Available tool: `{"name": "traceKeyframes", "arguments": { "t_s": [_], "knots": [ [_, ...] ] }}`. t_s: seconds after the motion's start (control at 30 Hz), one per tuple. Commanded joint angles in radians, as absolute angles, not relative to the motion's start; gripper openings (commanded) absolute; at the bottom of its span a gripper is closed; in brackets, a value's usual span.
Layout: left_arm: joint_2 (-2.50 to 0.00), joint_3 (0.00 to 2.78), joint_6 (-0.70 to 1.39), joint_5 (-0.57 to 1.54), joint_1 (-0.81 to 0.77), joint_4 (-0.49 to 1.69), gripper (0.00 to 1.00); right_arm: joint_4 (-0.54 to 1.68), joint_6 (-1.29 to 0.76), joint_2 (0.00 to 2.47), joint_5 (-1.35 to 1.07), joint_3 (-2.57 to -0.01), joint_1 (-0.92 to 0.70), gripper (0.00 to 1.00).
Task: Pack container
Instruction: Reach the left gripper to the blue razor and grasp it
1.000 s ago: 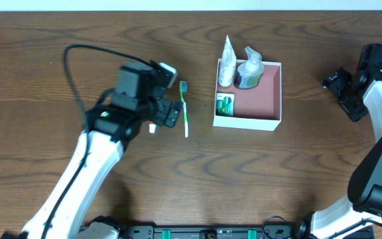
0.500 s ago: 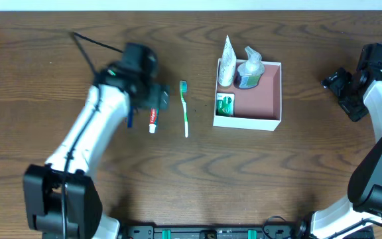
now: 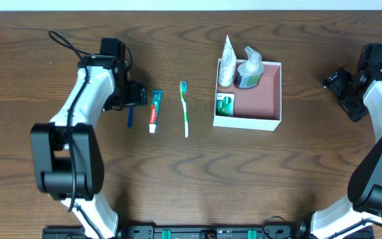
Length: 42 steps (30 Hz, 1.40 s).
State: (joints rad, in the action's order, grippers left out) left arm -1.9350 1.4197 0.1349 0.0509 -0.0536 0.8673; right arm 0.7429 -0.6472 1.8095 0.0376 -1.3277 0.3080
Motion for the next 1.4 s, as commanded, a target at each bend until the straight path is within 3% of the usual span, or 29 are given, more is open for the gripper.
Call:
{"name": "traceKeyframes", "arguments": {
  "t_s": [0.0,0.63,0.7,0.9,0.93,1.0,1.13,1.37],
  "knots": [
    [-1.988,1.416,0.126,0.052,-0.056,0.871,0.98,0.744,-0.661,1.814,0.049,-1.327,0.308,0.99],
    [-2.104,1.416,0.128,0.052,-0.056,0.857,0.98,0.744,-0.661,1.814,0.049,-1.327,0.308,0.99],
    [-2.104,1.416,0.128,0.052,-0.056,0.851,0.86,0.744,-0.661,1.814,0.049,-1.327,0.308,0.99],
    [-2.104,1.416,0.128,0.052,-0.056,0.849,0.33,0.744,-0.661,1.814,0.049,-1.327,0.308,0.99],
    [-2.104,1.416,0.128,0.052,-0.056,0.849,0.29,0.744,-0.661,1.814,0.049,-1.327,0.308,0.99],
    [-2.104,1.416,0.128,0.052,-0.056,0.849,0.28,0.744,-0.661,1.814,0.049,-1.327,0.308,0.99],
    [-2.104,1.417,0.128,0.052,-0.056,0.849,0.12,0.744,-0.661,1.814,0.049,-1.327,0.308,0.99],
    [-2.101,1.433,0.129,0.052,-0.056,0.857,0.07,0.744,-0.661,1.814,0.049,-1.327,0.308,0.99]
  ]
}}
